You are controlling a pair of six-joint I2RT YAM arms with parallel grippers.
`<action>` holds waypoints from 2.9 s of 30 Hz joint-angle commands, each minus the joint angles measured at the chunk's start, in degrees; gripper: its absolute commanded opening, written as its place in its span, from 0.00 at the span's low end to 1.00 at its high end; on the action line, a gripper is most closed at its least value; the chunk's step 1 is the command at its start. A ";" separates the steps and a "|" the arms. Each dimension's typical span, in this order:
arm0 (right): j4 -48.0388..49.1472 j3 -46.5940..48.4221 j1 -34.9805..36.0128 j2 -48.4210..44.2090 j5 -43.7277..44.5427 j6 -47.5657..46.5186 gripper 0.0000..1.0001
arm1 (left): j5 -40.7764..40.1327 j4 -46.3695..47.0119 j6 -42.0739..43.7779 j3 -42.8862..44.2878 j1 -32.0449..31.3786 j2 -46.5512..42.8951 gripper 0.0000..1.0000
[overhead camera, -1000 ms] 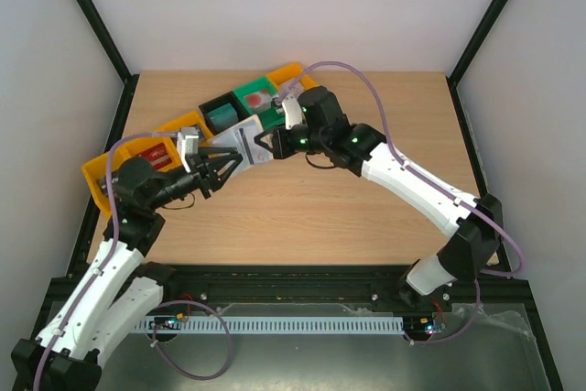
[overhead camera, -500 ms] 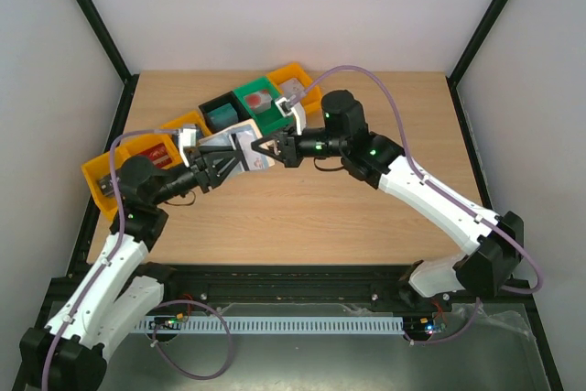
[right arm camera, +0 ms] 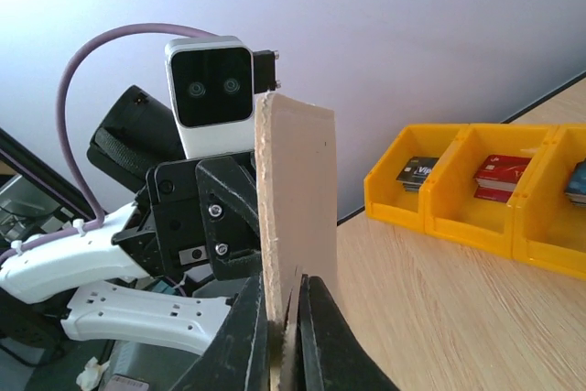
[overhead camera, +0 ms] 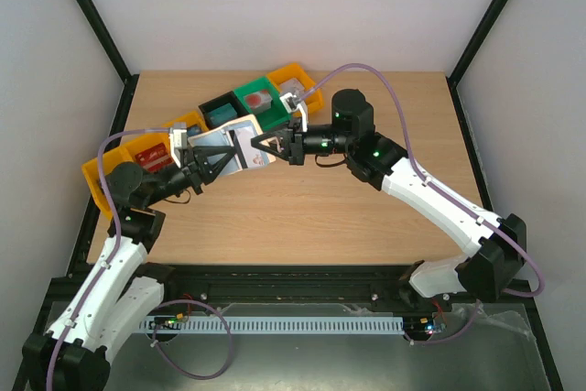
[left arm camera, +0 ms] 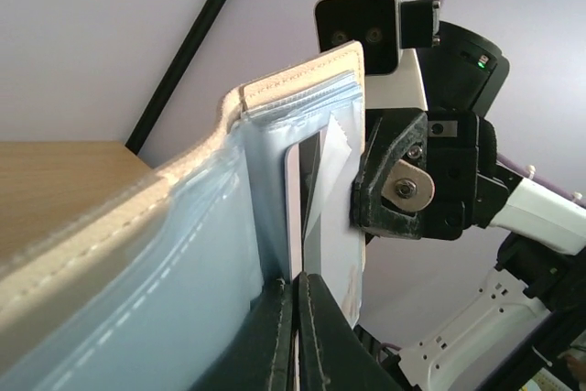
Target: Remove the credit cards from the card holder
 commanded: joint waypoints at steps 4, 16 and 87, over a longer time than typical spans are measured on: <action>4.88 -2.93 -0.58 -2.48 -4.01 1.53 0.12 | 6.47 -0.97 5.04 1.59 -0.95 -2.28 0.02; 4.65 -4.35 -3.02 -4.79 -6.05 1.17 0.07 | 6.84 1.21 2.42 1.82 0.01 -2.86 0.02; -8.58 -5.45 -15.91 -7.30 -4.25 -1.68 0.02 | -14.10 -36.31 133.38 7.04 1.81 -20.76 0.02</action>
